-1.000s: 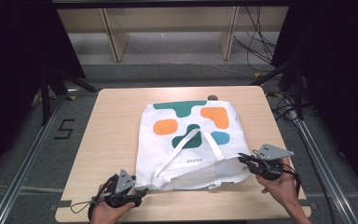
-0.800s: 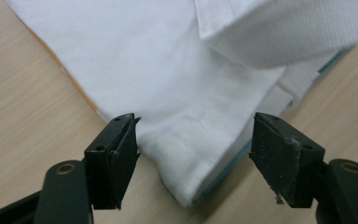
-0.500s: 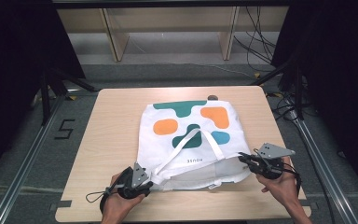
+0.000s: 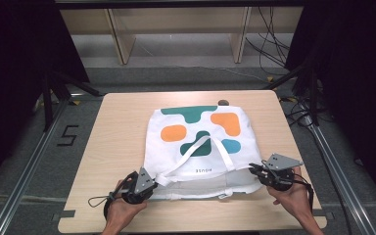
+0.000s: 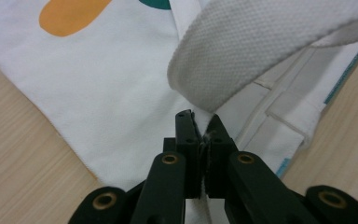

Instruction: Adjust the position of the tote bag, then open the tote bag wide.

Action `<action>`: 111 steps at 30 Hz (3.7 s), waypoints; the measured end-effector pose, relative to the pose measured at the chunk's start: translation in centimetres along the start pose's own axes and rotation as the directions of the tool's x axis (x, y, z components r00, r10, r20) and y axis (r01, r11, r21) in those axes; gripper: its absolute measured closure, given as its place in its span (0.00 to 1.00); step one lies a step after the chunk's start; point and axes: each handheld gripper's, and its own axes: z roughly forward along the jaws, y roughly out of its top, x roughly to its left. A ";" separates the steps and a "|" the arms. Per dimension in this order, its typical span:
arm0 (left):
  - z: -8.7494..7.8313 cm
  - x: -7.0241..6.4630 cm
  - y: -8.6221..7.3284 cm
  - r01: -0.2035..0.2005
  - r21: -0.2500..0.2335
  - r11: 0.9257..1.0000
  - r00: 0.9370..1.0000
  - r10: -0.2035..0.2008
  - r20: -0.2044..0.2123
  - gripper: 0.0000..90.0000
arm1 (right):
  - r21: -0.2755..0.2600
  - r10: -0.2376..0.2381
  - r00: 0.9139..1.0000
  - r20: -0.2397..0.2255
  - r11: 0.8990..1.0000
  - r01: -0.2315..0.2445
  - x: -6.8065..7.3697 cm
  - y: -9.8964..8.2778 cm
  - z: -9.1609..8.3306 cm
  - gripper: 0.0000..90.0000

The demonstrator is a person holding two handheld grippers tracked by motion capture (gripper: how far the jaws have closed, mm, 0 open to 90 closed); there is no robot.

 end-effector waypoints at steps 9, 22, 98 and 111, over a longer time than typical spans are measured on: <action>-0.6 0.3 -0.2 0.024 -0.043 0.999 0.999 -0.023 0.035 0.97 | 0.038 -0.020 1.000 -0.023 0.999 0.021 0.1 -0.3 -0.3 0.97; -2.1 0.6 0.6 0.041 -0.036 0.998 0.996 -0.038 0.086 0.96 | 0.032 -0.021 0.998 -0.052 0.999 0.022 -0.3 0.4 -1.3 0.97; -18.9 8.9 23.9 -0.041 0.084 0.996 0.977 0.022 0.210 0.97 | 0.103 -0.067 0.987 -0.145 0.991 0.082 -6.9 23.3 -15.5 0.99; -14.5 13.2 25.5 0.031 0.069 0.997 0.985 -0.042 0.167 0.97 | 0.087 -0.045 0.996 -0.072 0.995 0.051 -10.0 24.4 -13.0 0.99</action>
